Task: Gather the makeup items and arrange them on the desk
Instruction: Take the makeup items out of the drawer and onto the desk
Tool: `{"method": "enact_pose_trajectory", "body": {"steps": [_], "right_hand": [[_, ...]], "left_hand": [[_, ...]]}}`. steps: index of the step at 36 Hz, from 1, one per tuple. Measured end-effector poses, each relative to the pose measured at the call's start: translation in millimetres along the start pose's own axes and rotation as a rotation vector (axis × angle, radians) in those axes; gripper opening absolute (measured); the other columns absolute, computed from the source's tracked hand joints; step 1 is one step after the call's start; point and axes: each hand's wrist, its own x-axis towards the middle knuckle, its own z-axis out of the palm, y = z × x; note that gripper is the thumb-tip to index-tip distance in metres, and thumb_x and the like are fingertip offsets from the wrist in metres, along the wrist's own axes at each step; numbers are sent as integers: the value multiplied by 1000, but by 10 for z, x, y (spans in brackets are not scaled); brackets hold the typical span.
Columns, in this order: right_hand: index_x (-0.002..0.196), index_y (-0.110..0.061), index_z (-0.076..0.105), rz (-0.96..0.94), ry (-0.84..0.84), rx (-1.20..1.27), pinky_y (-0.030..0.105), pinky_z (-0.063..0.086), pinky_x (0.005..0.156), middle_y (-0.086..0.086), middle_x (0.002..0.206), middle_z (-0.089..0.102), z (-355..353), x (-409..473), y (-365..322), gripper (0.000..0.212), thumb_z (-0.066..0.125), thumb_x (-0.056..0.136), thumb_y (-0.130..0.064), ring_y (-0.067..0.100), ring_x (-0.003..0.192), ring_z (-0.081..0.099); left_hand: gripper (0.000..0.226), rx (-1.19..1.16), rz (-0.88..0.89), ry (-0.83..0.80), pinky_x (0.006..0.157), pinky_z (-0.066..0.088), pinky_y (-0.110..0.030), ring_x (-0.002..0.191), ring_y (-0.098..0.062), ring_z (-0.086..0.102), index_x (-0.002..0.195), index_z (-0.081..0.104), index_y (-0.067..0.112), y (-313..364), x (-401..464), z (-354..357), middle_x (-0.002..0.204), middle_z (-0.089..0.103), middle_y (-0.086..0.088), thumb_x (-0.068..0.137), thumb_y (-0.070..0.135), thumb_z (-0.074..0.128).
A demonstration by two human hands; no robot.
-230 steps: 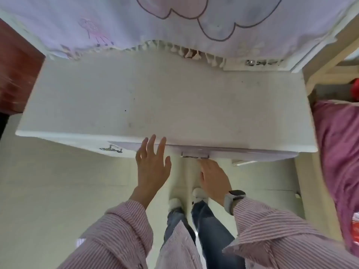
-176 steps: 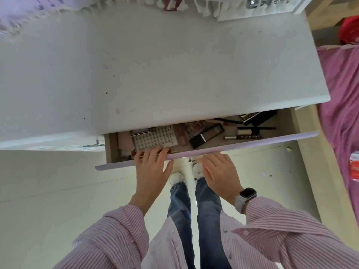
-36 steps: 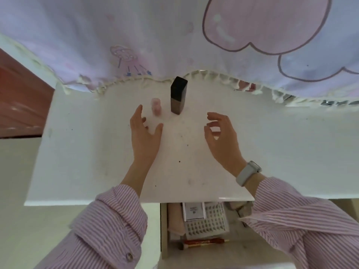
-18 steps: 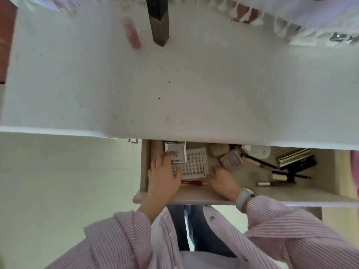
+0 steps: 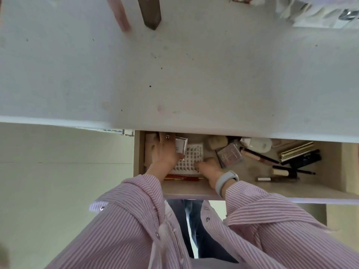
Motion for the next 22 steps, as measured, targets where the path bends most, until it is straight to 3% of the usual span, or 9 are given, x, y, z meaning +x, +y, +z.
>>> {"method": "enact_pose_trajectory", "body": {"steps": [5, 11, 18, 22], "right_hand": [[113, -7, 59, -2, -3, 50, 29, 45, 85, 9, 114, 62, 16, 12, -11, 25, 56, 88, -11, 25, 106, 58], [110, -10, 59, -23, -1, 44, 29, 47, 84, 9, 112, 63, 45, 40, 2, 26, 54, 84, -8, 24, 104, 58], [93, -15, 58, -47, 10, 52, 31, 50, 82, 8, 102, 64, 34, 78, 1, 14, 52, 85, -6, 22, 93, 60], [110, -11, 58, -117, -22, 12, 32, 48, 82, 11, 112, 63, -7, 34, 22, 23, 50, 88, -7, 25, 98, 60]], "left_hand": [[89, 12, 19, -30, 104, 34, -45, 134, -37, 20, 141, 27, 13, 20, 26, 20, 146, 15, -15, 72, 41, 76], [74, -10, 115, 16, 103, 35, -44, 131, -32, 26, 136, 39, 17, -34, -60, 112, 146, 22, -6, 73, 34, 75], [72, -32, 148, 12, 99, 39, -44, 128, -30, 27, 131, 45, 16, -67, -33, 63, 141, 27, -4, 70, 38, 77], [75, -171, 181, 68, 95, 44, -42, 127, -25, 34, 129, 48, 15, -109, -105, 92, 141, 29, -3, 66, 39, 80]]}}
